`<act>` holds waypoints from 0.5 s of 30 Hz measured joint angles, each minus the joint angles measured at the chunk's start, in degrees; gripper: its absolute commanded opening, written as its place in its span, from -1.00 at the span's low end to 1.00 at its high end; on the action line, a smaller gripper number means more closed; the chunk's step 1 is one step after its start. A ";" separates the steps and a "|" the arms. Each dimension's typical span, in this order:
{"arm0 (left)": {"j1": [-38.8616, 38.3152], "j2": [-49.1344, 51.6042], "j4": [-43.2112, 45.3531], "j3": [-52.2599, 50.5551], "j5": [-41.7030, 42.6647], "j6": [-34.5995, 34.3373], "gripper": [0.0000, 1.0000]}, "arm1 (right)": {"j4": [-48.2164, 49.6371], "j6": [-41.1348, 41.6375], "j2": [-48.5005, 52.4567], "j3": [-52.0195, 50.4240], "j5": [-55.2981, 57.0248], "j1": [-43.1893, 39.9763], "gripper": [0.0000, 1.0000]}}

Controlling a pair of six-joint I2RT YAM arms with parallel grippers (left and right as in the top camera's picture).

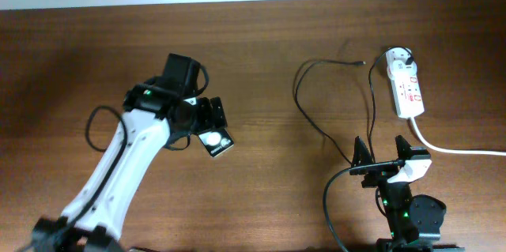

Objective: Plug charger to phone and switch on socket
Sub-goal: 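Reach the left gripper down to the black phone and grasp it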

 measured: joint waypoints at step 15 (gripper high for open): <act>-0.02 7.80 -0.68 5.73 -6.78 -2.78 0.98 | 0.00 -0.02 0.00 0.00 0.00 0.00 0.97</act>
